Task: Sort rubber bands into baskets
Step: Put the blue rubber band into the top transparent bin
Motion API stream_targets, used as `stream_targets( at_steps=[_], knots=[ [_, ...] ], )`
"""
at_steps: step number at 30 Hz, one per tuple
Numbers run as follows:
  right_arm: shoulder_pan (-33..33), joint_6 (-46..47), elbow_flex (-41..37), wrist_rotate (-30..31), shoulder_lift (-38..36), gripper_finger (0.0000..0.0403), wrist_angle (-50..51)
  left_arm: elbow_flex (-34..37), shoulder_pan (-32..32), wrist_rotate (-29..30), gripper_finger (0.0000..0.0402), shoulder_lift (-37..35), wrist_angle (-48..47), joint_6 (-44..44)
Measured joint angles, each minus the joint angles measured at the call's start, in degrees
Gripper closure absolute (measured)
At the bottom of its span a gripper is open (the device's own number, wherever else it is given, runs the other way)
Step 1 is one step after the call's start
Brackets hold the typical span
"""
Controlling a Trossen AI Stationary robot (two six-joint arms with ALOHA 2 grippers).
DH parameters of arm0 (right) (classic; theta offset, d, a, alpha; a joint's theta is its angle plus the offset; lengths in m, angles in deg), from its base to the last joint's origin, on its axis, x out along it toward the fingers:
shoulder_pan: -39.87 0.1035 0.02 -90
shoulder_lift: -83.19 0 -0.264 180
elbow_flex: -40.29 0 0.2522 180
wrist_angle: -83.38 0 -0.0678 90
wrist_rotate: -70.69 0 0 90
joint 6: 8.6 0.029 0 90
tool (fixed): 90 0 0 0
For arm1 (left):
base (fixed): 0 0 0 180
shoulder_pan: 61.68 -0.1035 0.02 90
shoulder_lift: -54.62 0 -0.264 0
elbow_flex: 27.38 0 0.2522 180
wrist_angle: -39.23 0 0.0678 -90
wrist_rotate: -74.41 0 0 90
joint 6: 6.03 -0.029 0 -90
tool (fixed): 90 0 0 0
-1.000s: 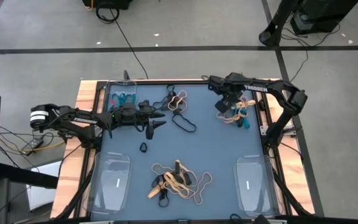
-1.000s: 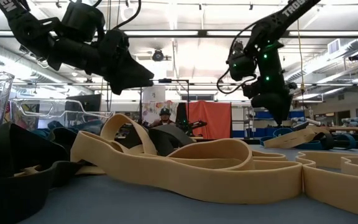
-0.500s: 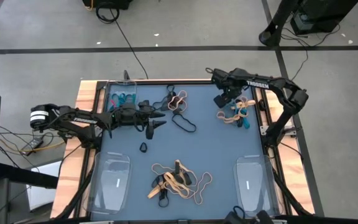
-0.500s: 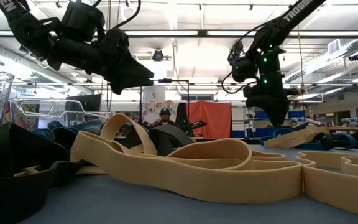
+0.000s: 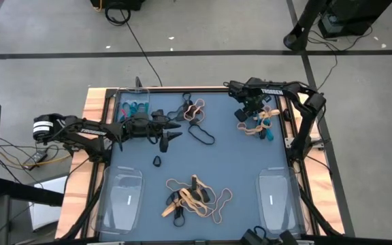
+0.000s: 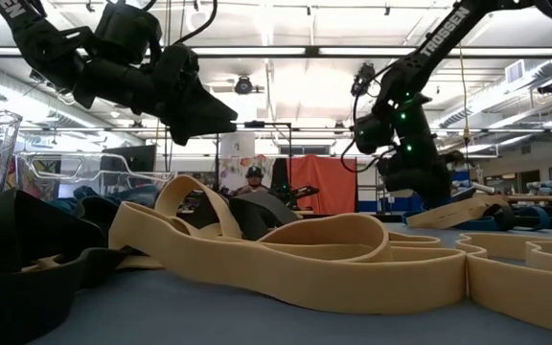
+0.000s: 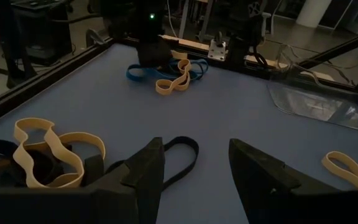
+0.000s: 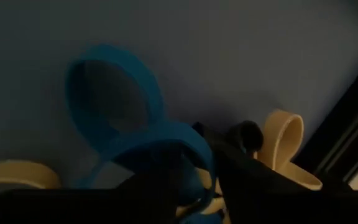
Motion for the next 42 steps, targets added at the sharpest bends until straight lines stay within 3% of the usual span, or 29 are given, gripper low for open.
stream_targets(
  at_steps=[6,13,21,31,42],
  knots=[
    [1.0,-2.8,0.0,-0.4,-1.9,0.039,2.4,0.0,0.0,0.0,0.0218,0.0,0.6,-1.2],
    [6.7,-0.5,0.0,0.9,-9.1,0.0394,1.3,-0.3,0.3,-0.4,0.0218,0.0,2.2,0.7],
    [20.8,5.3,0.0,2.8,-18.6,0.0394,-1.6,-0.4,2.7,-0.6,0.0218,0.3,6.1,2.0],
    [35.8,7.5,0.0,5.5,-21.6,0.0394,-22.1,-0.5,4.2,-0.6,0.0218,2.3,16.9,-0.2],
    [42.0,2.2,0.0,8.4,-21.6,0.0394,-44.6,-5.0,4.2,-2.9,0.0211,8.4,19.3,0.0]
  ],
)
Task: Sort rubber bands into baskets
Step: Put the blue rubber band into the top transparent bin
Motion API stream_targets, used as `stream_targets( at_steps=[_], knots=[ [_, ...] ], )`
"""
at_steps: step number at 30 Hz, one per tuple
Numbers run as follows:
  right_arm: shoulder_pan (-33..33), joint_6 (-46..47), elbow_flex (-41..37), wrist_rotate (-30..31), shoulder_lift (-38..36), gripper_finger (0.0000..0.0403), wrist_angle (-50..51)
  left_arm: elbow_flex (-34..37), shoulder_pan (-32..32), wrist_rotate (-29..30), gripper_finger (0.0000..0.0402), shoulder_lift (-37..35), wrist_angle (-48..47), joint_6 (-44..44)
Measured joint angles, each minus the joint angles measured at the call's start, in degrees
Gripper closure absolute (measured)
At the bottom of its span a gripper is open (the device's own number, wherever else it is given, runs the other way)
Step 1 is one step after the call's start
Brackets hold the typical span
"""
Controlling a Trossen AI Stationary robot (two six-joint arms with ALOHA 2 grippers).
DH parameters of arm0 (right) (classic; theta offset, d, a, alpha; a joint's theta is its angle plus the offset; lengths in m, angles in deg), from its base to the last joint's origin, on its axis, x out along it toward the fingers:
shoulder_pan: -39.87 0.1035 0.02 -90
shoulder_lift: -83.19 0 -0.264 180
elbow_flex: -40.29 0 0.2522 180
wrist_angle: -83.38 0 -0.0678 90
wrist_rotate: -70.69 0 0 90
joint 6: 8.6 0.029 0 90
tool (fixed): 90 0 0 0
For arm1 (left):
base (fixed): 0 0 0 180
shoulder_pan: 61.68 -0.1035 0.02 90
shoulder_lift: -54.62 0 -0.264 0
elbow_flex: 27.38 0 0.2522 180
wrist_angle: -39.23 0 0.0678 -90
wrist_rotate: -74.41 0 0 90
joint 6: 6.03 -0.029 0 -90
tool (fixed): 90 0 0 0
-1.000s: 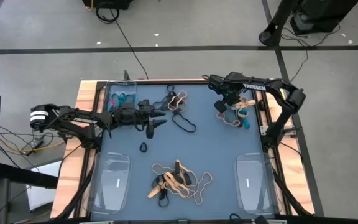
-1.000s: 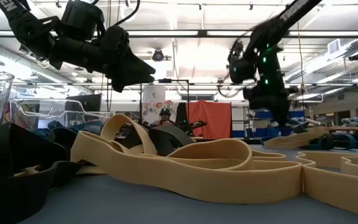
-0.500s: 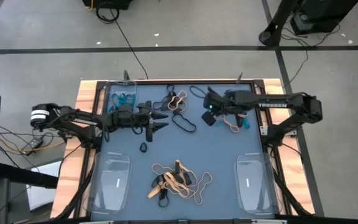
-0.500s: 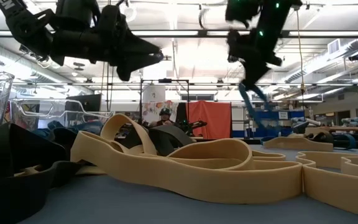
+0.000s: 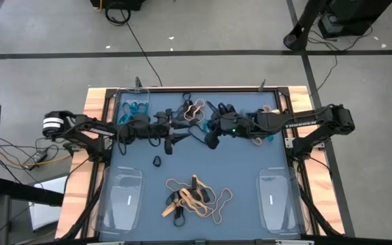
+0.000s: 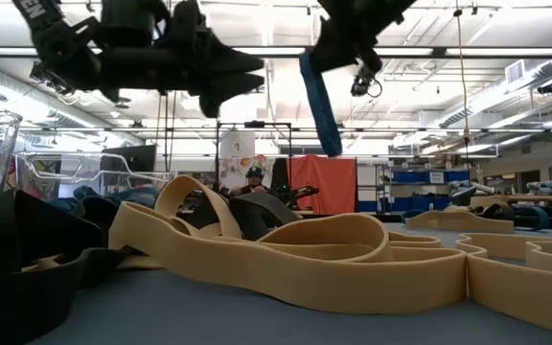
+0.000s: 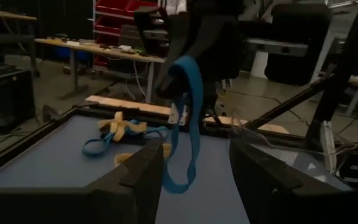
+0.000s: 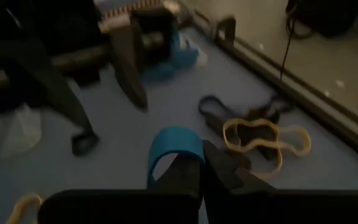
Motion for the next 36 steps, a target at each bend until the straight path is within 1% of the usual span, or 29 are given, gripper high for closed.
stream_targets(
  at_steps=[4,8,12,15,18,21,24,26,33,34,36],
  knots=[
    [0.9,-1.9,0.0,1.2,0.0,0.0394,-3.5,-3.4,0.0,-1.2,0.0182,4.2,-0.3,-0.1],
    [1.6,-3.3,0.0,0.9,0.0,0.0394,-5.7,-6.2,0.0,-2.5,0.0139,8.7,-0.4,-2.4],
    [2.5,-3.7,0.0,0.7,0.0,0.0394,-7.1,-8.5,0.0,-3.4,0.0099,12.2,-0.4,-2.6],
    [3.3,-4.2,0.0,0.7,0.0,0.0394,-7.9,-9.7,0.0,-5.7,0.0087,13.6,-0.4,-2.4],
    [3.8,-4.4,0.0,0.7,0.0,0.0394,-8.5,-10.5,0.1,-8.8,0.0093,14.2,-0.4,-2.3],
    [3.9,-4.4,0.0,0.6,0.0,0.0394,-8.6,-10.9,0.6,-9.2,0.012,14.2,-0.2,-2.8],
    [4.1,-4.5,0.0,0.7,0.0,0.0394,-8.6,-10.8,0.9,-9.2,0.0167,14.2,-0.3,-3.1],
    [4.1,-5.3,0.0,0.7,0.0,0.0394,-8.6,-10.8,0.9,-9.3,0.0206,14.2,-0.3,-4.1],
    [4.3,-5.8,0.0,0.6,0.0,0.0389,-8.6,-10.8,0.9,-11.9,0.0368,14.2,0.3,-4.5],
    [4.4,-5.8,0.0,0.6,0.0,0.0384,-8.6,-10.8,0.9,-12.7,0.0384,14.2,0.3,-4.5],
    [4.5,-5.7,0.0,0.6,0.0,0.0378,-8.6,-10.8,1.0,-13.6,0.039,14.2,0.4,-3.6]
  ],
)
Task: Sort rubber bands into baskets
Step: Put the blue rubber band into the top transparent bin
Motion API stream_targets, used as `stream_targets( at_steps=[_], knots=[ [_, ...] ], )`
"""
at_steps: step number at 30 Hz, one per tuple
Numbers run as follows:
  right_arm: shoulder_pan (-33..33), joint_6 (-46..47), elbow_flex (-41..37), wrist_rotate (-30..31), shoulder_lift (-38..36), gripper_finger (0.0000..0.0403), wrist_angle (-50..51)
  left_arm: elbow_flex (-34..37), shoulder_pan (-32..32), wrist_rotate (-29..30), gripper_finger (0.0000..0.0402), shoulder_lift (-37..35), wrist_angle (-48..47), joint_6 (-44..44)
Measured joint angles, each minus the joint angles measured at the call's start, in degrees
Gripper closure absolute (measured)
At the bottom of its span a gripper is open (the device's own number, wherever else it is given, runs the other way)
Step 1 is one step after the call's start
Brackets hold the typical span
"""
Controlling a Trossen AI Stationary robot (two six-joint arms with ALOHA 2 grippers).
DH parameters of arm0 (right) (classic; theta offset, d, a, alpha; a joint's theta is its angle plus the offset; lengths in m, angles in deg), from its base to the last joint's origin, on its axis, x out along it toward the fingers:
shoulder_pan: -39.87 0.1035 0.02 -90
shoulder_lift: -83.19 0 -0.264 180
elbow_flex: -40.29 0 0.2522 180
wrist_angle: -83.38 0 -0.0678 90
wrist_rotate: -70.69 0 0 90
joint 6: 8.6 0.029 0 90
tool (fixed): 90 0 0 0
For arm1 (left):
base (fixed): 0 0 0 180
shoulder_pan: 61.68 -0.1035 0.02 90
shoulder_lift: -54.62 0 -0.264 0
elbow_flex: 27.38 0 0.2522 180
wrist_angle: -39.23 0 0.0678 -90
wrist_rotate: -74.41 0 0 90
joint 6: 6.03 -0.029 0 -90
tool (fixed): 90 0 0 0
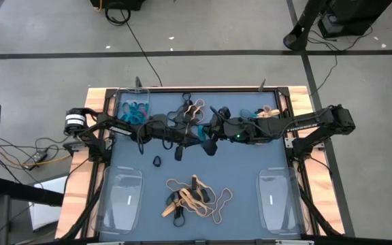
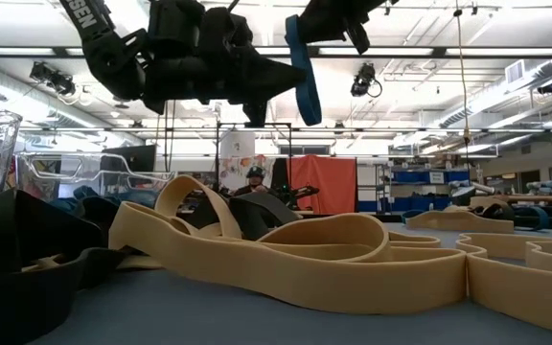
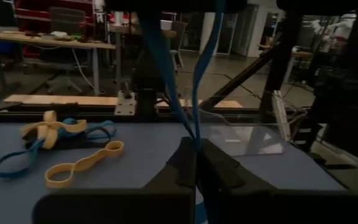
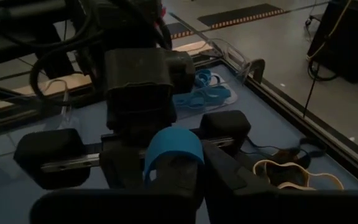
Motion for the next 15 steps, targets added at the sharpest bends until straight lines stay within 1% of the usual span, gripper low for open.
stream_targets(
  at_steps=[5,8,10,12,15],
  knots=[
    [0.1,-0.1,0.0,-0.2,0.0,0.0372,0.4,0.0,0.1,-0.5,0.0394,0.0,-0.1,2.7],
    [0.1,-0.5,0.0,0.4,0.0,0.0364,2.3,0.1,-0.1,-0.4,0.0396,-0.9,-0.8,4.3],
    [0.1,-2.1,0.0,3.0,0.0,0.035,5.2,0.2,-0.8,0.8,0.0397,-2.3,-1.9,6.8],
    [-0.5,-3.9,0.0,7.3,-0.1,0.0328,9.0,0.7,-1.8,2.4,0.0398,-4.4,-3.9,8.3],
    [-2.2,-4.6,0.0,13.4,-0.3,0.0291,13.5,1.0,-3.4,4.4,0.0398,-8.5,-9.7,7.0]
  ],
)
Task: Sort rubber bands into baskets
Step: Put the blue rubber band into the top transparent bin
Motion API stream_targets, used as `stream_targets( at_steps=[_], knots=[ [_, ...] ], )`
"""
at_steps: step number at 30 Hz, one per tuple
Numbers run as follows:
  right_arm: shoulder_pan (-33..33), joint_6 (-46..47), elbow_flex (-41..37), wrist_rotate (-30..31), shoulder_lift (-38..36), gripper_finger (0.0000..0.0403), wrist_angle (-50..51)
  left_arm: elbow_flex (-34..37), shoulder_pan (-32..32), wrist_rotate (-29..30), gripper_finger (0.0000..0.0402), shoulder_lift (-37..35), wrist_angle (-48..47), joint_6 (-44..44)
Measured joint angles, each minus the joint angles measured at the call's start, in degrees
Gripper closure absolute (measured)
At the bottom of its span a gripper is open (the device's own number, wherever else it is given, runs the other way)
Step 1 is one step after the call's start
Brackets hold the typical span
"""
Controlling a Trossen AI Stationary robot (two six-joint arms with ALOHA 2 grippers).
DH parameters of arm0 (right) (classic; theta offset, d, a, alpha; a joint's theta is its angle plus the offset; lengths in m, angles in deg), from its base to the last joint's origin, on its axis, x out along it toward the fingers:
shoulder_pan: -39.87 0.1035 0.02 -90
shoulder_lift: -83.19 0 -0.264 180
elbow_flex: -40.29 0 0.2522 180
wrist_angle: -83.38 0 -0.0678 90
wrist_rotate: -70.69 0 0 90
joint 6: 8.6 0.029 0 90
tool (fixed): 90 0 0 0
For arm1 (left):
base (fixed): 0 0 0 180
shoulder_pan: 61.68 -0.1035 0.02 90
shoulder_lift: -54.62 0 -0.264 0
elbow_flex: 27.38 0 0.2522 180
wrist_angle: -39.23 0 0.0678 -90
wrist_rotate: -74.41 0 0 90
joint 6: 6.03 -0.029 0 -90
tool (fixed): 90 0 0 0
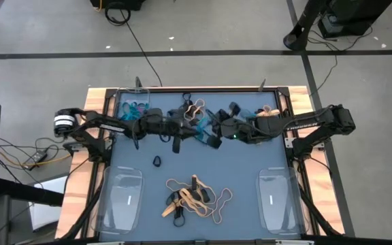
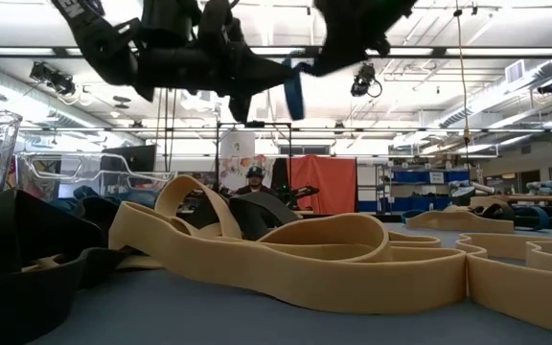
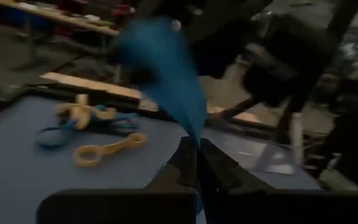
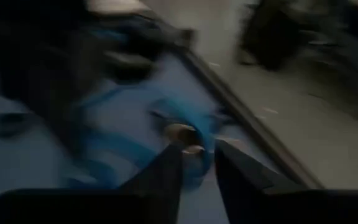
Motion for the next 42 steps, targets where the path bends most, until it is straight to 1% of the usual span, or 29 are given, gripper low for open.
stream_targets(
  at_steps=[2,5,7,10,11,15,18,23,25,29,33,36,39,42],
  knots=[
    [-1.3,0.4,0.0,1.2,-0.4,0.0267,3.9,0.1,-0.9,2.3,0.0399,-2.7,-4.8,-0.8],
    [-3.2,5.4,0.1,0.1,-0.5,0.0242,11.9,0.1,-2.0,8.7,0.0398,-7.0,-12.8,-1.5],
    [-4.7,9.2,-0.4,0.0,-0.5,0.0234,18.0,0.1,-2.5,13.3,0.0395,-9.8,-17.8,-1.6],
    [-6.2,13.4,-3.0,-0.3,-0.5,0.023,23.8,0.1,-3.1,18.8,0.0394,-14.2,-26.1,-2.1],
    [-6.5,15.0,-4.0,-1.4,-0.5,0.0231,25.4,0.1,-3.4,20.2,0.0394,-15.8,-29.5,-2.5],
    [-6.5,19.7,-9.4,-6.0,-0.6,0.0235,26.2,0.1,-4.7,26.0,0.0393,-22.2,-42.0,-3.1],
    [-5.3,22.6,-13.2,-8.6,-0.6,0.0235,26.1,0.1,-6.5,30.2,0.0393,-27.1,-50.5,-3.1],
    [-3.8,24.0,-16.4,-9.1,-0.6,0.0235,25.9,0.1,-12.1,33.5,0.0392,-34.8,-64.1,-2.9],
    [-4.0,24.5,-16.6,-9.1,-0.6,0.0235,25.9,0.1,-14.9,35.3,0.0392,-36.8,-68.8,-0.8],
    [-5.3,24.2,-16.6,-9.1,-0.6,0.0234,24.8,0.1,-21.4,39.1,0.0392,-37.5,-75.8,1.5],
    [-6.2,24.1,-16.6,-9.3,-0.6,0.0235,23.9,0.1,-26.2,39.3,0.0391,-35.5,-78.9,1.5],
    [-6.9,24.1,-16.6,-11.5,-0.6,0.0235,23.9,0.1,-28.8,39.2,0.0382,-33.6,-79.4,1.5],
    [-7.7,24.0,-16.6,-13.4,-0.6,0.023,24.0,0.1,-30.5,39.2,0.0356,-31.6,-79.5,1.4],
    [-8.7,23.3,-16.6,-15.5,-0.6,0.0222,23.9,0.1,-31.7,39.2,0.0314,-29.8,-78.6,1.2]
  ],
)
